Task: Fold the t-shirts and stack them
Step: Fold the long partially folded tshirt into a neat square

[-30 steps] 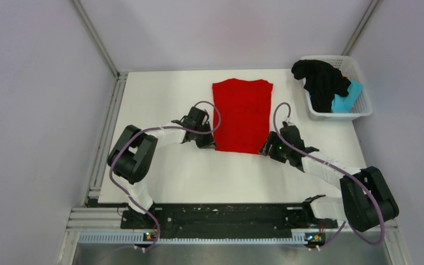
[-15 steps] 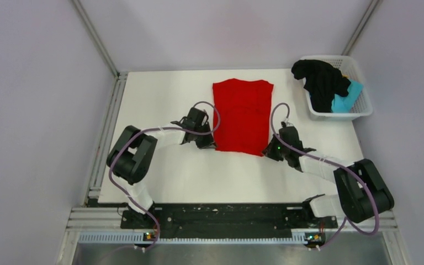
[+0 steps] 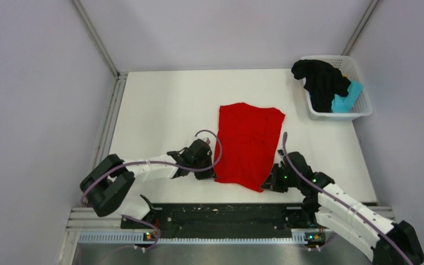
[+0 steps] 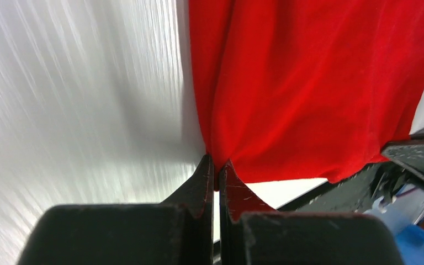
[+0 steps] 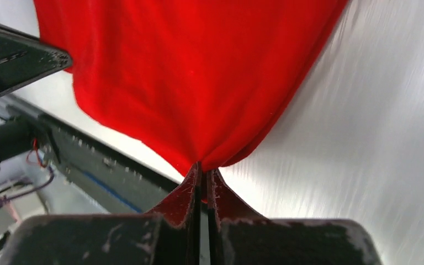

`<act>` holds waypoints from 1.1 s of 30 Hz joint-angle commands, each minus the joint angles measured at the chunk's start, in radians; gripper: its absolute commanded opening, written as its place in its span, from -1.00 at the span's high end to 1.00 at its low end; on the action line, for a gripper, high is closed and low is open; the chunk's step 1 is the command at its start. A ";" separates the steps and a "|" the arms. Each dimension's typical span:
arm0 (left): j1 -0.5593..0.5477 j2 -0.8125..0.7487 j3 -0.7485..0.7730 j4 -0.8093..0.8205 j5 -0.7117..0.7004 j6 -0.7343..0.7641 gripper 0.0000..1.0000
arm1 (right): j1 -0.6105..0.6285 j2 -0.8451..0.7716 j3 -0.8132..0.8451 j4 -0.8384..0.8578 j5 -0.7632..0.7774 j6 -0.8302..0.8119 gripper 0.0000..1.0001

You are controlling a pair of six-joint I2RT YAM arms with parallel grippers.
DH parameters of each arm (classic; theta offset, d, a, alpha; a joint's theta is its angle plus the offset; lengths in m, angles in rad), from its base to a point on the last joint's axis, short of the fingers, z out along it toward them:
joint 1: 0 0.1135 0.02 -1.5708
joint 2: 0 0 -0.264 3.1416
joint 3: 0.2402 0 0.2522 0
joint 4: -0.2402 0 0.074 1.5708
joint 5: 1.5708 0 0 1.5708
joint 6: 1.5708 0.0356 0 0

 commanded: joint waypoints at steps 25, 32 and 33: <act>-0.047 -0.219 0.315 -0.225 -0.428 0.066 1.00 | 0.048 -0.141 0.408 -0.243 0.410 -0.048 1.00; 0.096 -0.125 0.443 -0.162 -0.328 0.151 1.00 | -0.030 -0.043 0.509 -0.175 0.495 -0.096 1.00; 0.110 -0.106 0.459 -0.155 -0.313 0.159 1.00 | -0.060 -0.030 0.513 -0.159 0.470 -0.105 1.00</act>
